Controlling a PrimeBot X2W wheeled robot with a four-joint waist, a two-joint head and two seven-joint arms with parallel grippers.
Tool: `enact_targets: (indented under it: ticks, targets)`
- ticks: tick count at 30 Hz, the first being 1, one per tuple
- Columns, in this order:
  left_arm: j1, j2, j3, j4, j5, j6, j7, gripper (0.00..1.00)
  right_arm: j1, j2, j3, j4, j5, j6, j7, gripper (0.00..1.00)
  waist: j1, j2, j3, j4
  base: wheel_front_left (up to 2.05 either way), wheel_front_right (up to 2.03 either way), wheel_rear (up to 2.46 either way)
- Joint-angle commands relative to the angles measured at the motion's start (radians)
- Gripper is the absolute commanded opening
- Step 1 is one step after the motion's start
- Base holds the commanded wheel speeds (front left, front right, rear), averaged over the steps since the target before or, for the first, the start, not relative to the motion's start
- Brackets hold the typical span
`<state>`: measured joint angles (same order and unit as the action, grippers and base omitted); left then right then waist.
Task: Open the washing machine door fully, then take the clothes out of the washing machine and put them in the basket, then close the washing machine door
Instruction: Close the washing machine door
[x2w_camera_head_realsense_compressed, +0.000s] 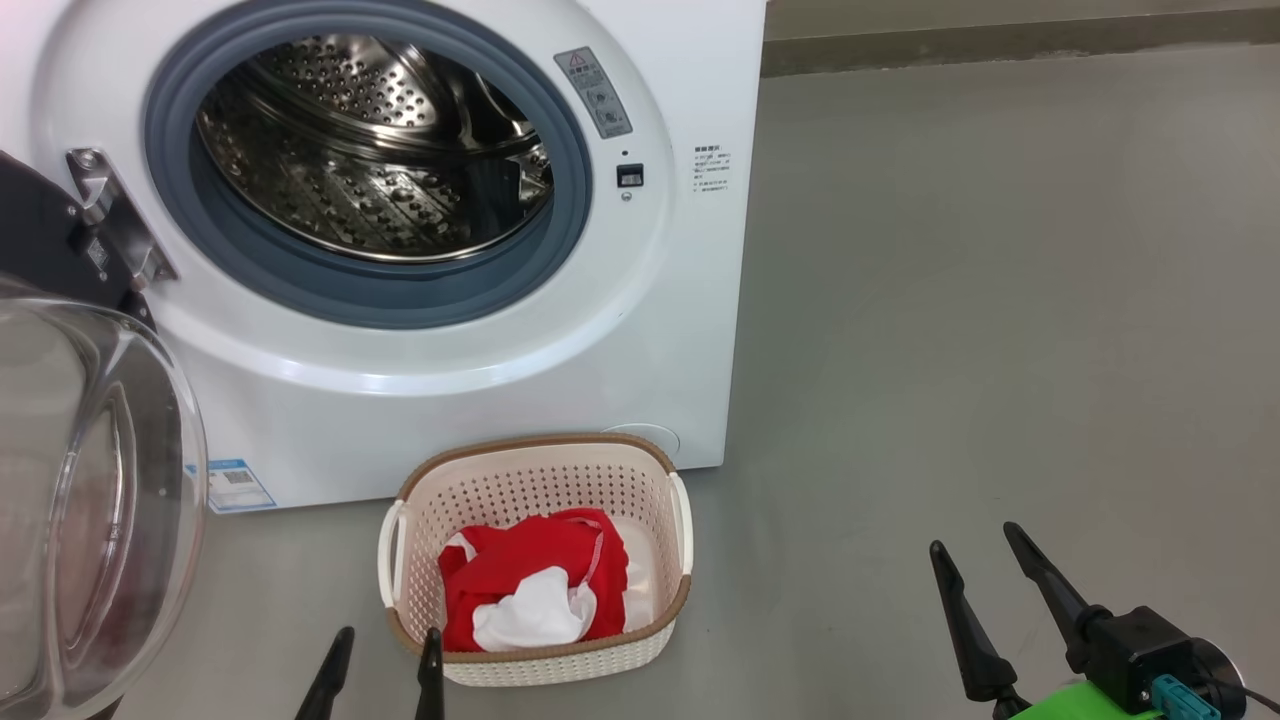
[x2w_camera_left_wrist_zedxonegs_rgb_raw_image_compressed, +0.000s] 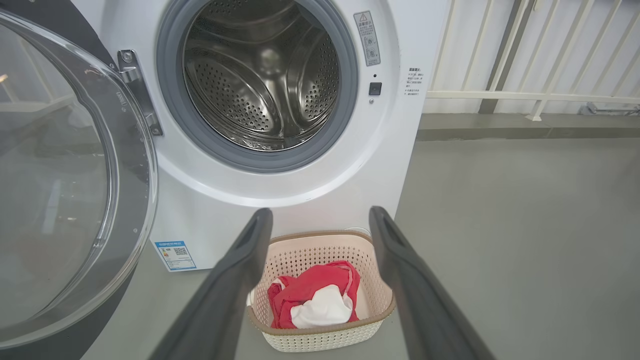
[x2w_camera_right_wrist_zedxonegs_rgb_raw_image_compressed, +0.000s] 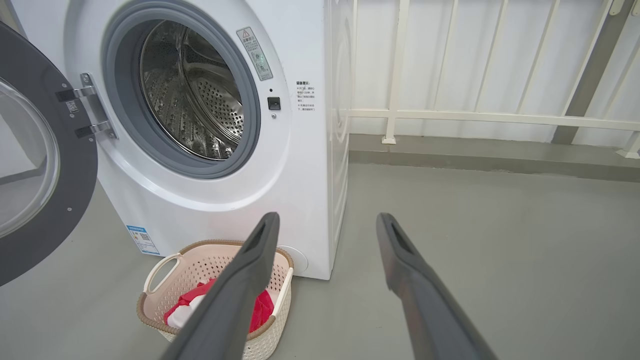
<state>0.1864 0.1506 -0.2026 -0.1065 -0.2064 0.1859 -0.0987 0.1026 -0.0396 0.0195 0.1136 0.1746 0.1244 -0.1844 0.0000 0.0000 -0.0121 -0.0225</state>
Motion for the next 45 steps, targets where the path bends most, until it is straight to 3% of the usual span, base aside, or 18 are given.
enact_targets:
  ticks: [1,21,45]
  targets:
    - [-0.029,0.011,0.028,-0.024,0.001,0.01,-0.009,1.0,-0.015,-0.011,0.021,-0.021,-0.005,0.006,-0.003,1.0,0.0,0.0,0.0,0.0,0.0,0.0,0.0]
    - [-0.039,0.018,0.024,-0.024,0.001,0.028,-0.017,1.0,-0.014,-0.011,0.016,-0.035,-0.015,0.006,0.005,1.0,0.0,0.0,-0.003,0.033,0.0,0.0,0.0]
    - [-0.016,0.039,0.047,-0.049,-0.018,0.053,-0.025,1.0,-0.011,-0.011,0.04,-0.057,-0.006,0.006,0.01,1.0,0.0,0.0,-0.027,0.371,0.0,0.0,0.0]
